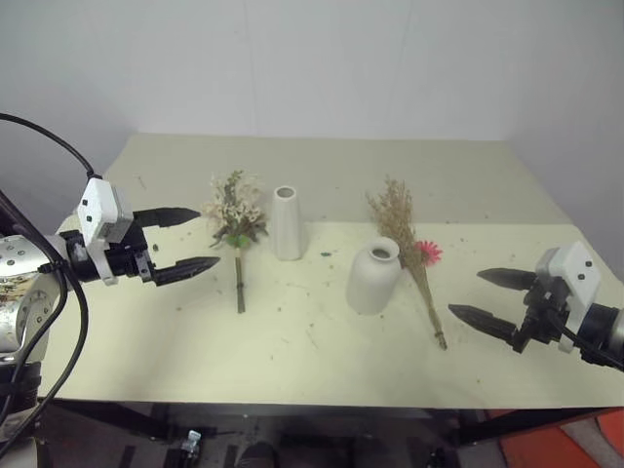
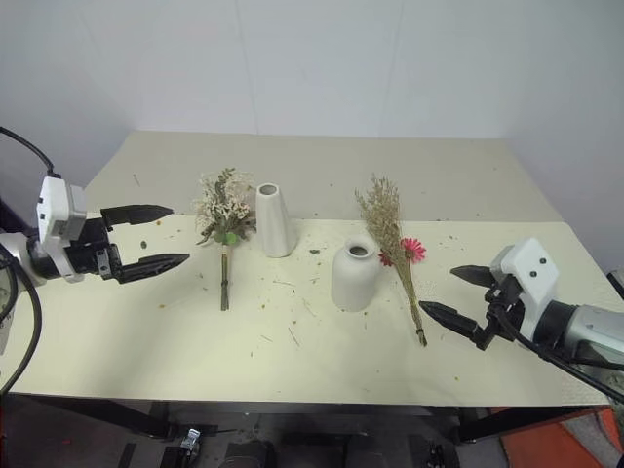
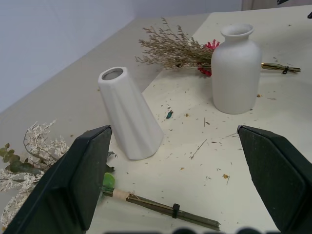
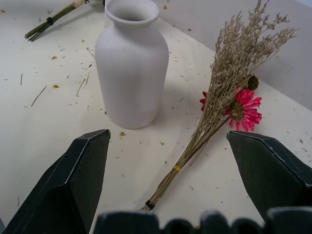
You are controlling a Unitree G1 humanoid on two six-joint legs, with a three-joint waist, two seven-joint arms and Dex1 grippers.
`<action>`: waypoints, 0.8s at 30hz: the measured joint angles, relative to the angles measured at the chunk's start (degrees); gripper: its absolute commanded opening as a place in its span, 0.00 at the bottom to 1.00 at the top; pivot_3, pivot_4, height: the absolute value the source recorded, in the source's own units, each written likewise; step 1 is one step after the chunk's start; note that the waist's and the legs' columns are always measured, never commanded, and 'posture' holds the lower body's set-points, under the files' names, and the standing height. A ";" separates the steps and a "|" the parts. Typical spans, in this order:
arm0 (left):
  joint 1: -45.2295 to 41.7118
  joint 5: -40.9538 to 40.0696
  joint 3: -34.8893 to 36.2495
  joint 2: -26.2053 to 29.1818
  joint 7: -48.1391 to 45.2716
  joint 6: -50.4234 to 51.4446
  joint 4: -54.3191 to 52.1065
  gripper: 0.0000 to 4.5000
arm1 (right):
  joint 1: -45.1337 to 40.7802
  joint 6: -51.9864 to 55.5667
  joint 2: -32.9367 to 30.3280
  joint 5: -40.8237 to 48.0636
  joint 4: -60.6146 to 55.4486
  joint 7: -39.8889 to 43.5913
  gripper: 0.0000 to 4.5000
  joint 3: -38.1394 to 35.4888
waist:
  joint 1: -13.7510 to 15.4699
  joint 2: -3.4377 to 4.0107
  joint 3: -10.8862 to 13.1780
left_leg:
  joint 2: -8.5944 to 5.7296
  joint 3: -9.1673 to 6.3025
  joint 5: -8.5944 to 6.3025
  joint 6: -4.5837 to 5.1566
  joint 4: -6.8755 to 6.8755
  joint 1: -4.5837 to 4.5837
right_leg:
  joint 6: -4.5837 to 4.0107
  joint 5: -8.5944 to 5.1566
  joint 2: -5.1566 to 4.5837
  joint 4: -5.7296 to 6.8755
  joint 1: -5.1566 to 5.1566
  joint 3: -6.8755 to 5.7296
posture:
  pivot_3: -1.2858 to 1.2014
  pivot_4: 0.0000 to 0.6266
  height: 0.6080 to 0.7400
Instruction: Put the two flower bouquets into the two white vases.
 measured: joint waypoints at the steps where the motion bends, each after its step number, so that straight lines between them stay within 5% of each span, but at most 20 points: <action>1: 0.08 -0.04 0.00 -0.07 0.15 0.23 -0.16 1.00 | -0.09 0.00 -0.07 -0.01 0.02 0.08 1.00 0.06 | 0.00 0.00 0.00 | 0.00 0.00 0.00 0.00 0.00 0.00 | 0.00 0.00 0.00 0.00 0.00 0.00 | 0.52 0.24 1.00; 13: 2.56 -1.99 0.76 -0.48 4.66 3.83 -3.98 1.00 | -2.01 -0.06 -0.87 -0.51 1.15 1.84 1.00 1.79 | -0.13 0.00 0.00 | 0.00 0.00 0.00 0.00 0.00 -0.01 | 0.00 0.00 0.00 0.00 -0.01 0.00 | 0.52 0.24 1.00; 18: -1.12 7.30 -4.64 -2.91 22.79 13.97 -6.78 1.00 | -5.88 -0.04 -1.01 -0.33 1.36 1.47 1.00 2.05 | 0.15 0.00 0.00 | -0.04 -0.03 0.00 0.00 0.03 0.04 | 0.06 0.03 -0.01 0.03 0.06 0.00 | 0.52 0.24 1.00; 21: -5.29 12.30 -10.28 -7.27 34.09 25.61 -9.13 1.00 | -11.64 1.08 -1.19 2.63 0.55 0.53 1.00 2.04 | 0.02 -0.01 0.00 | -0.04 -0.04 0.00 0.00 0.03 0.02 | 0.07 0.04 0.00 0.00 0.07 0.00 | 0.52 0.24 1.00; 24: -14.31 13.75 -11.84 -19.61 44.95 40.14 -7.70 1.00 | -18.43 1.28 -3.32 2.63 -0.83 0.04 1.00 5.70 | 0.53 -0.03 -0.01 | -0.07 -0.11 0.00 0.00 0.12 -0.11 | 0.08 0.05 0.00 0.00 0.01 -0.08 | 0.52 0.24 1.00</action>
